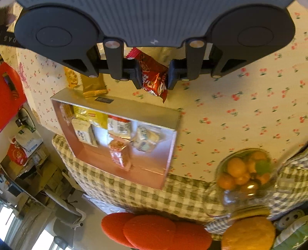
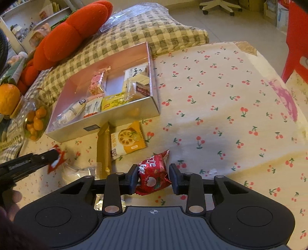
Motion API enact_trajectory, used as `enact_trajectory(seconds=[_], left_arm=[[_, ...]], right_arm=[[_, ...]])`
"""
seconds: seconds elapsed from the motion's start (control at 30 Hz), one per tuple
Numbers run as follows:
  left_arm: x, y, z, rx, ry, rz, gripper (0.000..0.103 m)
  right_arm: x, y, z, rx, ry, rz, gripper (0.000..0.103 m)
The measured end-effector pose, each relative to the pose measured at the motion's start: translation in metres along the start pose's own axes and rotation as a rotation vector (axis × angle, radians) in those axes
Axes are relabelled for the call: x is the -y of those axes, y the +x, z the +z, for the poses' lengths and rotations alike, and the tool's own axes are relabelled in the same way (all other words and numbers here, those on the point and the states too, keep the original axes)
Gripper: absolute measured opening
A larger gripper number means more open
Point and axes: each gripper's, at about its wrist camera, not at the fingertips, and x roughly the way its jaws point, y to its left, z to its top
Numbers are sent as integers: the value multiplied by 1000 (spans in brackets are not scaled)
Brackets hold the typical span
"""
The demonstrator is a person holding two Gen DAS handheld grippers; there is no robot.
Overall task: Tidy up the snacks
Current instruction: 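Grasp the red candy wrapper with the left tool while the right tool grasps the red-white candy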
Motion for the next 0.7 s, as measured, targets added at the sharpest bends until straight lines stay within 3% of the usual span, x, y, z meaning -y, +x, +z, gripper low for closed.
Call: enact_trajectory(seconds=[0.4,0.57,0.7], left_arm=[[-27,-15,-32,-84,101,-30,25],[-27,-24,-49,-53,184,-78,26],[-28,-27,-60,-3,222,-89,34]], right_arm=[[4,-1,-15,17,-115,-9,35],[9,-1,-26,65,-170,13,37],[13,-2,-40,122,-227,37,40]])
